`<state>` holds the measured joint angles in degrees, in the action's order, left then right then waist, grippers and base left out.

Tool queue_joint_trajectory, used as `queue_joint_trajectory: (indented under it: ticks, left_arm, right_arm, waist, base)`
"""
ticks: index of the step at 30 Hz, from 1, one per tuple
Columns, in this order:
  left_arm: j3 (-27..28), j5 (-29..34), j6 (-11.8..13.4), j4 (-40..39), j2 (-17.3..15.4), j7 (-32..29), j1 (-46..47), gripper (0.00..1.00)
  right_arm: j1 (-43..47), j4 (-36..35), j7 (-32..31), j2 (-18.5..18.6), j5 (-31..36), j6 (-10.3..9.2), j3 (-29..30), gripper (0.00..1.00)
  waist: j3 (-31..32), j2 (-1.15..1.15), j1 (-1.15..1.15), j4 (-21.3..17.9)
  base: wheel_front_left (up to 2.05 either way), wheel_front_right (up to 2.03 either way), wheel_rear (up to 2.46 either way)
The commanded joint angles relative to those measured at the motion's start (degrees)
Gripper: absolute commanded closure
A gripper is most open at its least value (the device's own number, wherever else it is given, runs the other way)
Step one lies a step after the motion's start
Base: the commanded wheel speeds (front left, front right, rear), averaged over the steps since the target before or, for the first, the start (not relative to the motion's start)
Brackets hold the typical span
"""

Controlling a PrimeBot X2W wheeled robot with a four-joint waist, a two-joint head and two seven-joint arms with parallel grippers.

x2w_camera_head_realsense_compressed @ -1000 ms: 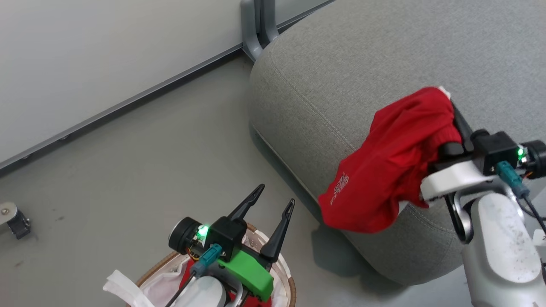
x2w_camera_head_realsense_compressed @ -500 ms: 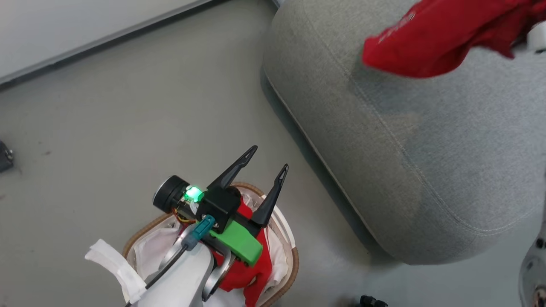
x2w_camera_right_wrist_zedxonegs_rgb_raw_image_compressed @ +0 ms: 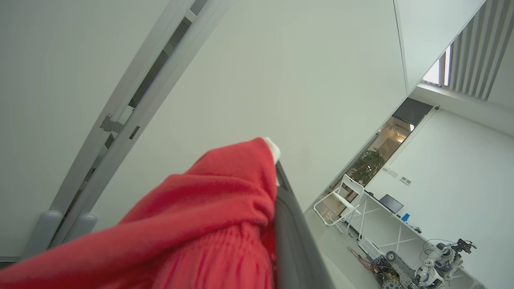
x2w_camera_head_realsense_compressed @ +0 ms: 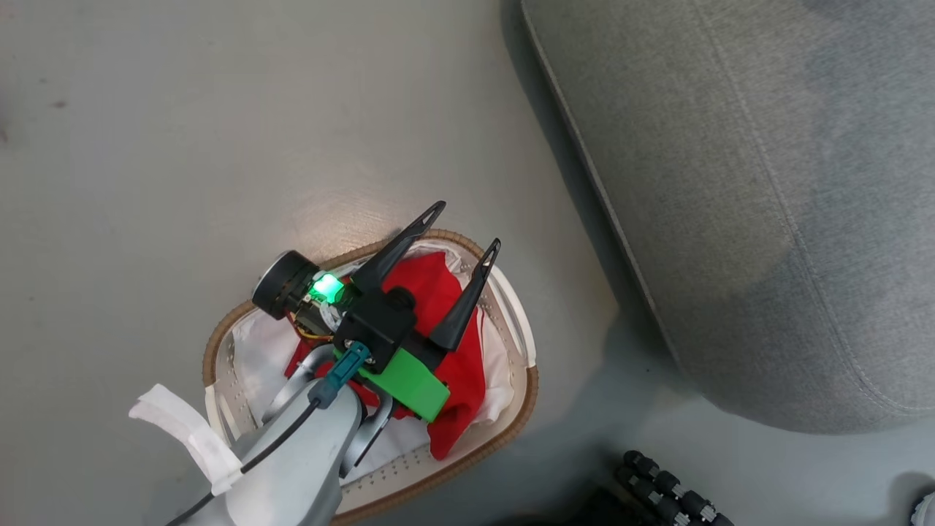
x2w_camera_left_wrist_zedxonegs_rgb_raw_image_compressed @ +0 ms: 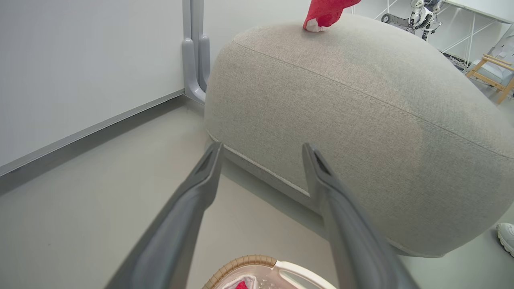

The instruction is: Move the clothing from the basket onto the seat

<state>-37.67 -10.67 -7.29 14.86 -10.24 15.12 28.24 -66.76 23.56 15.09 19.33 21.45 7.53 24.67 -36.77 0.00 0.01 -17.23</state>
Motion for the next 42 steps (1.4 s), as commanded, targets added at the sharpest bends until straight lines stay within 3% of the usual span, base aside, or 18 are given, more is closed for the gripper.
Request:
queue_joint_trajectory:
  ticks: [1,18,19,20,21,23,31,42]
  left_arm:
    - [-0.1,0.3,0.3,-0.6,-0.5,0.0,1.6,0.0]
    - [-0.5,0.7,1.2,-1.2,-1.9,-0.1,2.4,0.0]
    - [-0.3,0.6,1.3,-1.1,-2.1,-0.1,2.2,0.0]
    - [-0.3,0.4,1.4,-1.1,-2.2,-0.1,2.0,0.0]
    - [-0.2,0.3,1.5,-0.9,-2.3,-0.1,1.7,0.0]
    - [-0.3,0.2,1.7,-0.8,-2.5,-0.1,1.5,0.0]
    - [-0.3,-1.0,1.8,0.5,-1.6,0.1,1.4,0.0]
    - [2.8,-3.5,2.0,0.8,1.0,0.2,-0.8,0.0]
  right_arm:
    - [-1.1,0.7,0.1,0.7,0.7,-0.08,0.6,1.0]
    - [8.3,8.9,0.1,-5.5,3.0,-0.08,9.2,1.0]
    - [9.0,9.0,0.1,-5.9,3.0,-0.08,9.5,0.92]
    - [9.6,9.0,0.1,-6.3,3.1,-0.08,9.8,0.73]
    - [10.2,9.0,0.1,-6.8,3.3,-0.08,10.0,0.61]
    - [11.1,9.2,0.1,-7.6,3.2,-0.08,10.4,0.0]
    - [18.0,9.5,0.1,-9.6,2.8,-0.08,8.2,0.0]
    - [32.6,3.9,0.1,-11.3,0.4,-0.08,5.5,0.0]
  waist:
    - [-5.8,0.0,-0.01,3.8]
    - [-8.8,0.0,-0.01,2.8]
    - [-8.6,0.0,-0.01,2.6]
    - [-8.5,0.0,-0.01,2.4]
    - [-8.1,0.0,-0.01,2.2]
    - [-7.5,0.0,-0.01,1.8]
    - [-3.2,0.0,-0.01,0.9]
    - [5.5,0.0,-0.01,1.7]
  base:
    - [0.0,0.0,0.0]
    - [0.0,0.0,0.0]
    - [0.0,0.0,0.0]
    - [0.0,0.0,0.0]
    - [0.0,0.0,0.0]
    - [0.0,0.0,0.0]
    - [0.0,0.0,0.0]
    - [0.0,0.0,0.0]
